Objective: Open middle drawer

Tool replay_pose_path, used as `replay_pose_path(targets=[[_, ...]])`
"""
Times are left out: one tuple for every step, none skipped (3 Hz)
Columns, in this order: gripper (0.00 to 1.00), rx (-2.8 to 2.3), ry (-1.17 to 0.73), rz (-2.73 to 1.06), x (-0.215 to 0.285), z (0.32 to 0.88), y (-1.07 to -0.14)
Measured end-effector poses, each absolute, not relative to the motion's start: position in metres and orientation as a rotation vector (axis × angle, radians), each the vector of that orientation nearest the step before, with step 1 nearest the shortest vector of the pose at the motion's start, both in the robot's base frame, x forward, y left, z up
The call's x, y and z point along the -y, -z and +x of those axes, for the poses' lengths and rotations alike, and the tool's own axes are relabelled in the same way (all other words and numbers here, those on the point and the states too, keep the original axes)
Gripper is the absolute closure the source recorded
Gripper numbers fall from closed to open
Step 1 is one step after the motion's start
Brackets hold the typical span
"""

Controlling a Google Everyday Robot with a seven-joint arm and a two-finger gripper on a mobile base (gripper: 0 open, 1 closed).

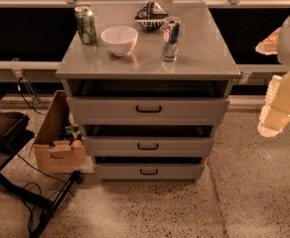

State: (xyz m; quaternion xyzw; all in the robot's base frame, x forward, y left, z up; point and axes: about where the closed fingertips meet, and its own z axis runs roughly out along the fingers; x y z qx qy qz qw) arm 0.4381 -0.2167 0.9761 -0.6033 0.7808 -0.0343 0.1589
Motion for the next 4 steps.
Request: replay_pose_path(targets=[[0.00,-2.232,0.098,-1.725,0.217,0.438,-0.976],[0.00,-2.249,0.113,-1.730,0.208,0.450,-0.946],[0.00,-2.287,0.139,-1.742,0.193,0.475,-0.870],[0.00,-2.324,0.185,-1.774,0.173,0.507,-0.780]])
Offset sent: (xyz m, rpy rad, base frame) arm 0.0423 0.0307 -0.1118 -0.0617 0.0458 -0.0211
